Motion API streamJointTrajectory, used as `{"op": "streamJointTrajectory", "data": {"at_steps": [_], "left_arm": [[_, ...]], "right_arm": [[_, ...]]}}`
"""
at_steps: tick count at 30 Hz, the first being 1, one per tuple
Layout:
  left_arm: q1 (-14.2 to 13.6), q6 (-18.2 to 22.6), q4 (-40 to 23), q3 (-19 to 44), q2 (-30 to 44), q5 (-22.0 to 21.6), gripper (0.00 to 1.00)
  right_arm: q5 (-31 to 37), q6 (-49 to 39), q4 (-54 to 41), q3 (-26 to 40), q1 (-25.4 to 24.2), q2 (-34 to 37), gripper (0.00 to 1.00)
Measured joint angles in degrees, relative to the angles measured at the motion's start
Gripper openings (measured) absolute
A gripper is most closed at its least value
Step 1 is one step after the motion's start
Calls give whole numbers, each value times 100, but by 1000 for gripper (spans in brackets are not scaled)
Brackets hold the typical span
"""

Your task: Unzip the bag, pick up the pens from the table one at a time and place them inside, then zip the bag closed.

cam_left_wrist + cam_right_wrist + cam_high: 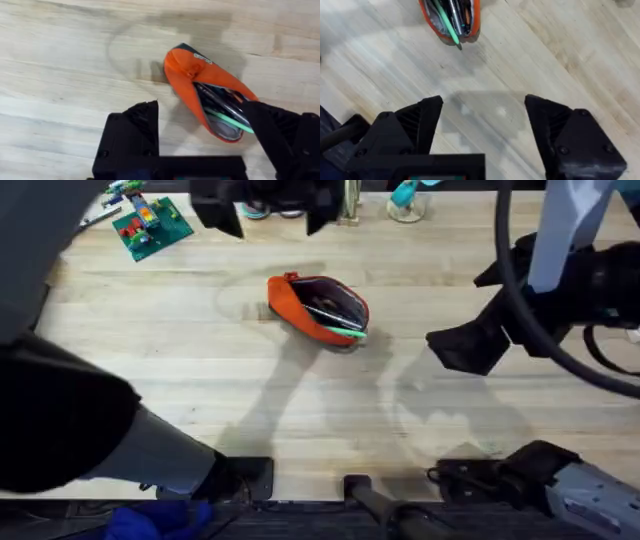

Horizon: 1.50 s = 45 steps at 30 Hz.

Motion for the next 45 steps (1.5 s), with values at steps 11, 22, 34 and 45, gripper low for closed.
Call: {"op": "streamJointTrajectory", "data": {"at_steps": [11, 22, 34, 45], "left_arm": [[604, 859, 269, -312, -547, 363, 993], [1649, 1975, 1523, -2418, -1903, 1632, 993], [3165, 3929, 1500, -2800, -1990, 3460, 993], [3558, 5335, 1513, -2800, -1989, 4427, 993]], "right_arm": [[0, 140, 24, 0, 0, 0, 996], [0, 419, 268, 0, 0, 0, 997], [0, 1237, 623, 0, 0, 0, 996], [0, 1361, 623, 0, 0, 0, 996]]}}
